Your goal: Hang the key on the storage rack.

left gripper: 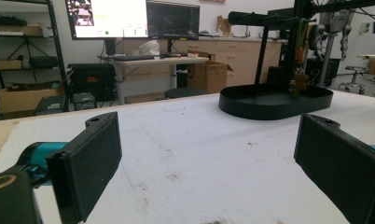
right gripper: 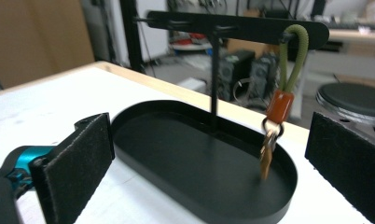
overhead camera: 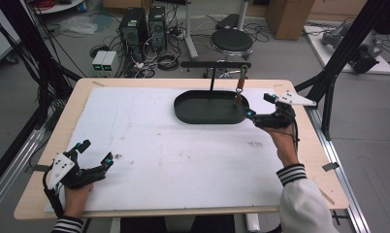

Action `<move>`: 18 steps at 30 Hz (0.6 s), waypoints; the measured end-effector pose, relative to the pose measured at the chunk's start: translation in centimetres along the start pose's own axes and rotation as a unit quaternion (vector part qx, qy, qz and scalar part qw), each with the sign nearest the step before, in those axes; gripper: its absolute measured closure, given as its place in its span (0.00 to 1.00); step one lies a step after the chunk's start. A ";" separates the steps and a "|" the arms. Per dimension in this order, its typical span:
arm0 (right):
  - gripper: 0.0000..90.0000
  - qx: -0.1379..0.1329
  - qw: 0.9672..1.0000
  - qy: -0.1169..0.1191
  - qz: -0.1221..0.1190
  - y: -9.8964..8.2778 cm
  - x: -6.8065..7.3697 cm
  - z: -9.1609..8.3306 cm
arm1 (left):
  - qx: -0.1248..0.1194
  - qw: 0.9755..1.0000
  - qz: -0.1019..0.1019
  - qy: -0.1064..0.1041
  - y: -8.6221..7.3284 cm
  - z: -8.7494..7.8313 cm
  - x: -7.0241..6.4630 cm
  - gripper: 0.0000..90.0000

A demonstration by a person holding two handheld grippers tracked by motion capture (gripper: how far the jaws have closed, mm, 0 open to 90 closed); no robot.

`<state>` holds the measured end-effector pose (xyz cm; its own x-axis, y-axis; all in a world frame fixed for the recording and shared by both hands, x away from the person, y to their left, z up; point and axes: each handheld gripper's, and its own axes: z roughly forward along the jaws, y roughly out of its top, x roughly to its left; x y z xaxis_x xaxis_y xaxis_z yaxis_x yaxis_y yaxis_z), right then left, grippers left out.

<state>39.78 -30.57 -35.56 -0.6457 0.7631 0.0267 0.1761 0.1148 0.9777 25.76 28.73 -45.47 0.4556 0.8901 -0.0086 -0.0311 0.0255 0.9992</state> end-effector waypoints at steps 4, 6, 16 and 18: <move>0.00 -0.023 1.000 0.013 -0.010 -1.8 1.0 -2.5 | -0.001 1.000 -0.001 0.000 0.0 0.0 0.0 0.09; 0.00 -0.043 0.999 0.018 -0.014 -3.5 1.6 -4.1 | -0.001 1.000 0.000 0.000 0.0 0.0 0.0 0.09; 0.00 -0.076 0.997 0.001 -0.027 -7.9 2.9 -6.9 | -0.001 1.000 0.000 0.000 0.0 0.0 0.0 0.09; 0.00 -0.083 0.996 -0.004 -0.033 -8.9 3.2 -7.2 | -0.001 1.000 0.000 0.000 0.0 0.0 0.0 0.09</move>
<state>30.83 -33.76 -42.66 -0.6458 0.7624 -0.0402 0.0072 0.0588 0.9982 25.75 28.70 -45.47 0.4558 0.8901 -0.0079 -0.0335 0.0260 0.9991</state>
